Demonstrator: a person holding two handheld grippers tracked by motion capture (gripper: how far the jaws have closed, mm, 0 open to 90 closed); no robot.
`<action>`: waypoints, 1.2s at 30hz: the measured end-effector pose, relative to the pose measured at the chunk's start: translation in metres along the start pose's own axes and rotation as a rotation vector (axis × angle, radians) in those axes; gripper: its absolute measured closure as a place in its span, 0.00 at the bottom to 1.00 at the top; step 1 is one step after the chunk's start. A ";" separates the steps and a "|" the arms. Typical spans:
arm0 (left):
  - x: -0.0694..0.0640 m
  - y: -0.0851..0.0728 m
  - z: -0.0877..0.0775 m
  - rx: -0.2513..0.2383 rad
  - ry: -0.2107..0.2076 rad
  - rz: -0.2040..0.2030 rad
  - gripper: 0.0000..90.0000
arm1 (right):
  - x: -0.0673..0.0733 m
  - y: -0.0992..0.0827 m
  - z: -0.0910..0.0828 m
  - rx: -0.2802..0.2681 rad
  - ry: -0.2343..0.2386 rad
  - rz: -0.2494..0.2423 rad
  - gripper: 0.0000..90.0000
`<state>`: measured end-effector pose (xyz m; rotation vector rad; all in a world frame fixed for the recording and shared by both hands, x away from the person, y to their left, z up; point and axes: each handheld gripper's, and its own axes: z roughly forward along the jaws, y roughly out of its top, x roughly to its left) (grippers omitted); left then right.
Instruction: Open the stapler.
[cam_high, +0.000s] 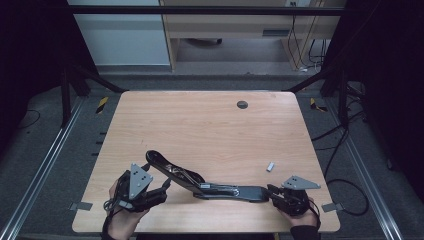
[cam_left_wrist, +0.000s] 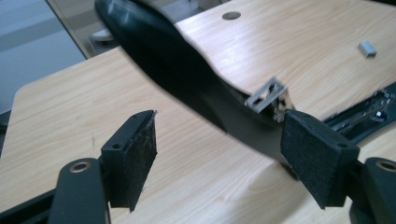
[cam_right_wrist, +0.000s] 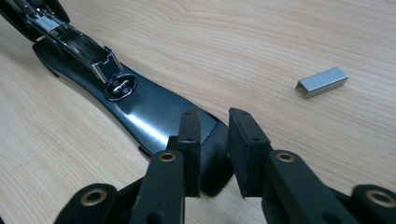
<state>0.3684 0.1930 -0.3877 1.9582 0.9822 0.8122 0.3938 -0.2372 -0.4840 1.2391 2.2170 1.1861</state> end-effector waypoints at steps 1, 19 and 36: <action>0.001 -0.004 -0.001 0.006 0.002 -0.002 0.29 | 0.000 0.000 0.000 -0.004 -0.005 -0.002 0.79; 0.029 -0.061 0.029 0.122 0.051 -0.051 0.32 | -0.009 0.002 -0.003 0.002 -0.104 0.028 0.69; 0.039 -0.074 0.042 0.147 0.050 -0.073 0.32 | -0.024 0.012 0.008 0.032 -0.191 0.056 0.57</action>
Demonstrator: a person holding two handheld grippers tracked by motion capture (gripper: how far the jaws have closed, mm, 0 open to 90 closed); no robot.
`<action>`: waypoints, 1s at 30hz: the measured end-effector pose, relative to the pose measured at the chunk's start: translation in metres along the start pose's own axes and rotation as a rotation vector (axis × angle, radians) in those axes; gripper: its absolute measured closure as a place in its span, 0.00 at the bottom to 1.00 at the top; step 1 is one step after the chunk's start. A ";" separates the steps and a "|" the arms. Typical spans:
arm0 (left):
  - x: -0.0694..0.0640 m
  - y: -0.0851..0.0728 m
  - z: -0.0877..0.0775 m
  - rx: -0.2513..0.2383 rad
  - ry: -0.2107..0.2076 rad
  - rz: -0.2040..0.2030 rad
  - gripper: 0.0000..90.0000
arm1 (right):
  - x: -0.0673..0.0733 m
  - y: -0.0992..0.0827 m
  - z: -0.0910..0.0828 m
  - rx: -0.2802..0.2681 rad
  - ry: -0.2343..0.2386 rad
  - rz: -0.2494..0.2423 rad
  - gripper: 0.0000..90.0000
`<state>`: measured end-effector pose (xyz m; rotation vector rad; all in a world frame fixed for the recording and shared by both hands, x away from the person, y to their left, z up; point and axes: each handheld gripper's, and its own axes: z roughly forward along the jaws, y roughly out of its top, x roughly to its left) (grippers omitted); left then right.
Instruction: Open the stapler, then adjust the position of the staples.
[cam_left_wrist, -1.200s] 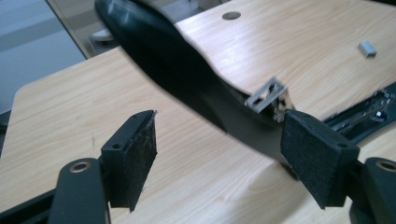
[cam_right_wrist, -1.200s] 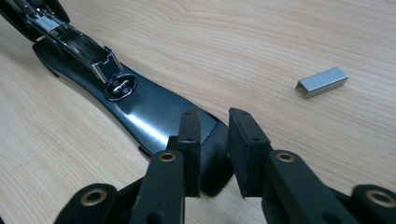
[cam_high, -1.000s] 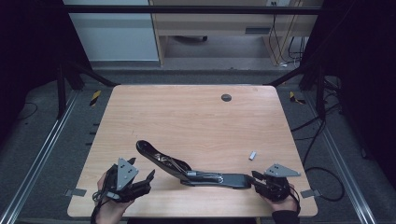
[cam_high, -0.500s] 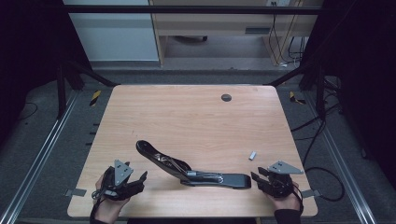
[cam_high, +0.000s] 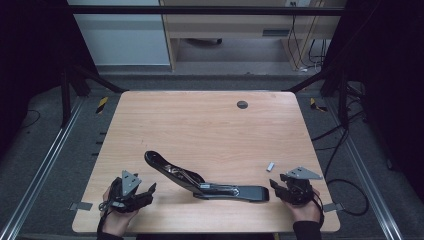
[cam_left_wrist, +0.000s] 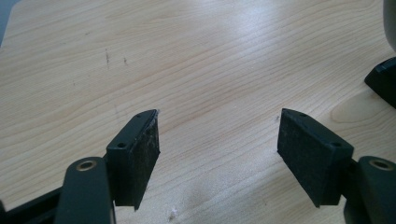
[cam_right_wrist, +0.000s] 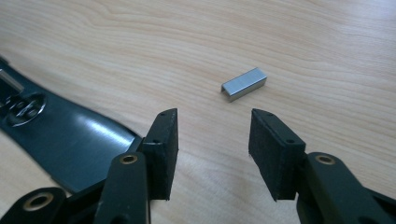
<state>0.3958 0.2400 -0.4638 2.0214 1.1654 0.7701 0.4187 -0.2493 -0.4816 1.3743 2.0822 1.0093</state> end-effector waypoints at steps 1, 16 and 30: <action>0.000 0.000 0.000 0.001 0.001 0.000 0.32 | -0.001 0.002 0.001 0.002 -0.005 0.002 0.57; 0.001 0.000 0.005 0.010 -0.002 0.010 0.33 | -0.005 0.019 0.021 0.039 -0.088 0.031 0.53; 0.000 0.002 0.007 0.011 -0.002 0.020 0.33 | -0.008 0.043 0.042 0.097 -0.188 0.055 0.59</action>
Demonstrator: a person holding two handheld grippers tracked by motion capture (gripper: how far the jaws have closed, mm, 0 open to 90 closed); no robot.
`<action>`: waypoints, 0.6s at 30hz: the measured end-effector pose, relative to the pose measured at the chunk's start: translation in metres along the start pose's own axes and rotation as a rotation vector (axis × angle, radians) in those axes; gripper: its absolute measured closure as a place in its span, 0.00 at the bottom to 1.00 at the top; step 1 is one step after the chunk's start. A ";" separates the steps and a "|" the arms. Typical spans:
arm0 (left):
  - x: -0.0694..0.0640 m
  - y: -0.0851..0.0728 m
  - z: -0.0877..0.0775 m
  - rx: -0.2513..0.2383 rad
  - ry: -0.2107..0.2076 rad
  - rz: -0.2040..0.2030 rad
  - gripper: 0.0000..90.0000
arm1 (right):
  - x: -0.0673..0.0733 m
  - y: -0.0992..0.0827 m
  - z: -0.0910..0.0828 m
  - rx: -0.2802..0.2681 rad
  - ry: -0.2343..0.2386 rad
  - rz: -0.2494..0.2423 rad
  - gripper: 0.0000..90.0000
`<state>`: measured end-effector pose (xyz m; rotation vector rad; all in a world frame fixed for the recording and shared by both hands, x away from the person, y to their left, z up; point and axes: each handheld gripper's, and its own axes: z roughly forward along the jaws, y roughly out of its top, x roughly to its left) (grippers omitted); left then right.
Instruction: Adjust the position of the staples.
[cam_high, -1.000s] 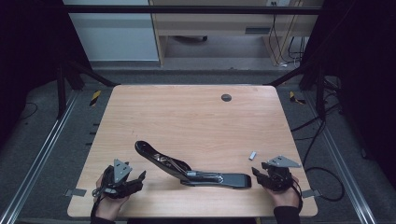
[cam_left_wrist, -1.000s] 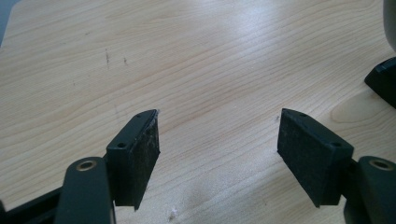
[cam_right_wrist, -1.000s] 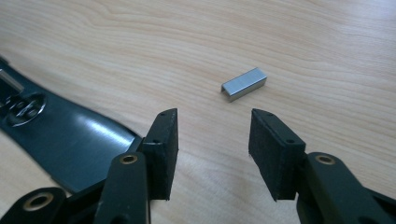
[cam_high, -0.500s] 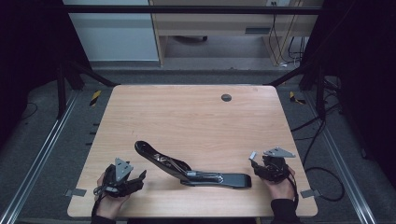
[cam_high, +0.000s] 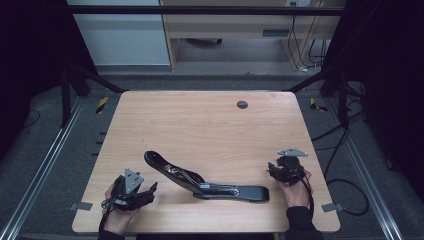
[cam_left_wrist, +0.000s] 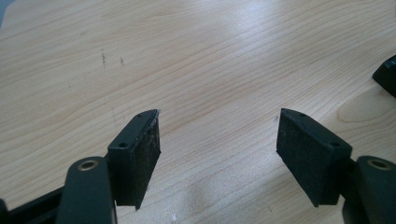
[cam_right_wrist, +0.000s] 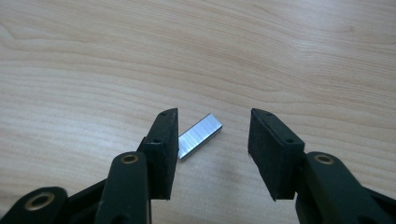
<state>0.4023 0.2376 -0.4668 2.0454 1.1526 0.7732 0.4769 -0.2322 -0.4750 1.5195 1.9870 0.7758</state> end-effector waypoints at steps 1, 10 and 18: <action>0.000 0.000 0.000 0.000 0.000 -0.001 0.33 | 0.000 0.001 0.002 0.004 -0.005 0.008 0.59; 0.000 0.000 0.001 0.007 0.000 0.003 0.33 | 0.001 0.004 0.011 0.029 -0.017 0.052 0.62; -0.001 0.000 0.001 0.011 -0.003 0.008 0.33 | 0.001 0.006 0.015 0.047 0.011 0.114 0.66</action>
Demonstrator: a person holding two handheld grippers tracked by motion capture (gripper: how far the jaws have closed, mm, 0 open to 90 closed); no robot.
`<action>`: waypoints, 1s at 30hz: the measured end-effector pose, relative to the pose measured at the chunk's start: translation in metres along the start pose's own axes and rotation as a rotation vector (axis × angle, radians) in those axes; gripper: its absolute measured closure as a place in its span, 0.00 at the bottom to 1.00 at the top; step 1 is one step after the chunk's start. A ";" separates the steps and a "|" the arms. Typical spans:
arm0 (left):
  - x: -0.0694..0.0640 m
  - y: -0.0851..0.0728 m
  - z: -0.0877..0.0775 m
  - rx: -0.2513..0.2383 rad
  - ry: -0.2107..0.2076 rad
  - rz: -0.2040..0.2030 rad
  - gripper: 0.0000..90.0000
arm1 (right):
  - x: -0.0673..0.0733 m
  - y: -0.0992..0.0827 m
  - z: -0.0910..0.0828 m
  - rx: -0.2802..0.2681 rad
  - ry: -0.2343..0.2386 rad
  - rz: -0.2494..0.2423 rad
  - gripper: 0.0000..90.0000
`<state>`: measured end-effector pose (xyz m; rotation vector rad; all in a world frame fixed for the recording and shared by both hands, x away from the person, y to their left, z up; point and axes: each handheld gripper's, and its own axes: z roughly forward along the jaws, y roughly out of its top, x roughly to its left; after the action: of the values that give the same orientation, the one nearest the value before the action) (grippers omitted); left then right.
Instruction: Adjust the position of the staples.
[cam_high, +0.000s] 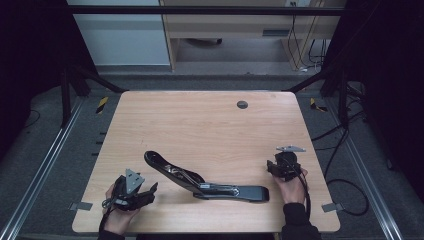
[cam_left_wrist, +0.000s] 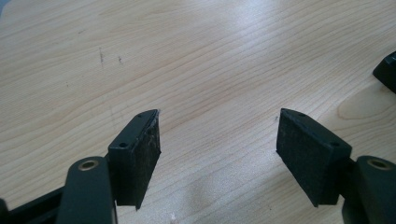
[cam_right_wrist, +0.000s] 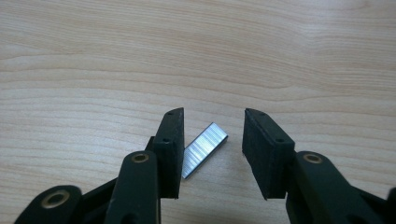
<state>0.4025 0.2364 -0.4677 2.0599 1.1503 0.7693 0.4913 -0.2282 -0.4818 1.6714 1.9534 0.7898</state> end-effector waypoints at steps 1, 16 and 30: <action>0.000 0.000 0.000 0.001 0.000 0.000 0.33 | 0.000 0.000 0.001 0.006 -0.001 -0.001 0.66; 0.000 0.000 0.000 0.008 -0.001 0.005 0.33 | 0.003 -0.002 0.004 0.060 -0.003 -0.055 0.86; -0.001 -0.001 -0.001 0.008 -0.002 0.008 0.33 | -0.004 -0.008 -0.014 0.056 0.087 -0.189 0.86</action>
<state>0.4010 0.2364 -0.4676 2.0733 1.1460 0.7670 0.4770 -0.2350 -0.4766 1.4772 2.1747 0.7535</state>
